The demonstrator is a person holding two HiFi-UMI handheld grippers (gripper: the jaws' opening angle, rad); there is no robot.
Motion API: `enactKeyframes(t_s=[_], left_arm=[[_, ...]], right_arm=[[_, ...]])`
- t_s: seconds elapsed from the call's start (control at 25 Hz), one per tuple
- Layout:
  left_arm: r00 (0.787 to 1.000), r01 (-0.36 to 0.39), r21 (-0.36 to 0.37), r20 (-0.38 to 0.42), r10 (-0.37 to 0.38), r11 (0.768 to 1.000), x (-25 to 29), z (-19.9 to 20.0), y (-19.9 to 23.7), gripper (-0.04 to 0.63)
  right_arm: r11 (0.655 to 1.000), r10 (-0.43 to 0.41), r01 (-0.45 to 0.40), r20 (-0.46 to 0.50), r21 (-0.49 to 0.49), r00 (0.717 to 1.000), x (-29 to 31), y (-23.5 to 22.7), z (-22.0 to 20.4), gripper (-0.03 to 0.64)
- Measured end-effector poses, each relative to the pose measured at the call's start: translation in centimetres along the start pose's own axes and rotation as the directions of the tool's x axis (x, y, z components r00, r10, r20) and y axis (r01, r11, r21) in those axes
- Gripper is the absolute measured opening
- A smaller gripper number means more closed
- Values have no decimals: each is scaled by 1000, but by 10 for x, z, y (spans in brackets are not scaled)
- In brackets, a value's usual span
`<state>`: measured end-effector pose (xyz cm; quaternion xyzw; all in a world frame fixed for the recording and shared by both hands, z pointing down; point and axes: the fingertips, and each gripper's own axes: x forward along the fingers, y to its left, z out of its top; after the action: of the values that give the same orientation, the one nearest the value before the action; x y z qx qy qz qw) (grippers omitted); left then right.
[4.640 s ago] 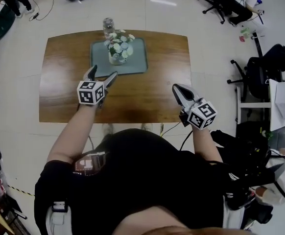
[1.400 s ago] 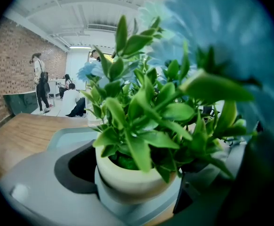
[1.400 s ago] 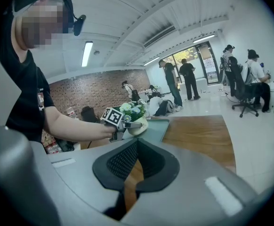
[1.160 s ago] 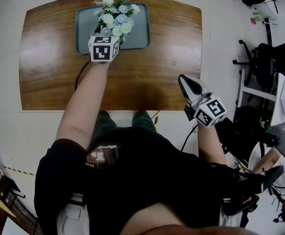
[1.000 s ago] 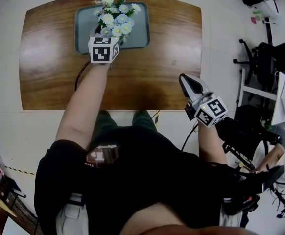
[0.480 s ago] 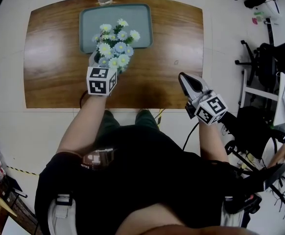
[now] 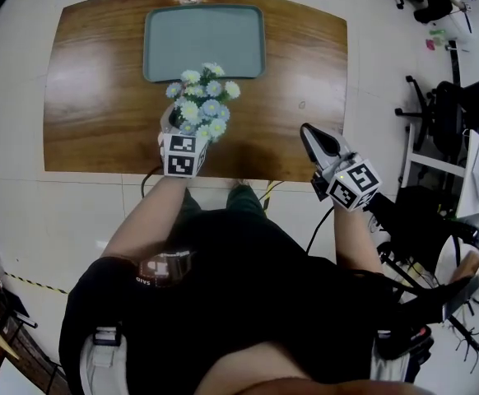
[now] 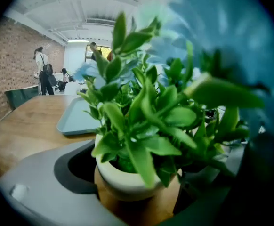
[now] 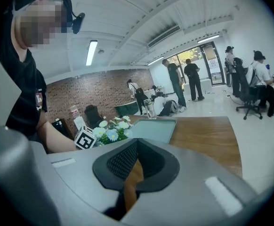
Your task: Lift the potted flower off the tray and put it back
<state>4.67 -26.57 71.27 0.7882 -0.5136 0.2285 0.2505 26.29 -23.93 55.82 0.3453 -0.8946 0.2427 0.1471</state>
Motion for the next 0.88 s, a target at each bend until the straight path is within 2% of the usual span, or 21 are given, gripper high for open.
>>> enactKeyframes(t_s=[0.12, 0.16, 0.32, 0.48, 0.6, 0.72, 0.8, 0.88], left_arm=[[1000, -10, 82, -21, 12, 997, 5, -5, -7, 515], [999, 3, 84, -32, 0, 996, 5, -7, -10, 516], [994, 75, 11, -83, -74, 997, -2, -18, -11, 532], [983, 161, 41, -99, -157, 986, -36, -27, -13, 538], [981, 172, 41, -98, -167, 984, -75, -32, 5, 538], [987, 156, 12, -40, -156, 988, -114, -13, 35, 537], [986, 164, -14, 38, -163, 986, -139, 14, 51, 536], [975, 184, -46, 131, -177, 982, -162, 46, 61, 525]], right_arm=[[1000, 3, -3, 3, -2, 1000, 0, 6, 0, 15], [1000, 3, -3, 5, -6, 1000, -1, 8, 1, 15], [1000, -2, 3, 22, -20, 1000, -5, 13, 10, 15], [999, -11, 13, 35, -36, 999, -10, 18, 21, 15], [999, -13, 14, 37, -46, 999, -13, 24, 29, 15], [998, -11, 13, 45, -55, 999, -13, 32, 38, 15], [998, -7, 10, 51, -61, 999, -12, 39, 45, 15], [998, -1, 5, 58, -68, 998, -11, 47, 52, 15]])
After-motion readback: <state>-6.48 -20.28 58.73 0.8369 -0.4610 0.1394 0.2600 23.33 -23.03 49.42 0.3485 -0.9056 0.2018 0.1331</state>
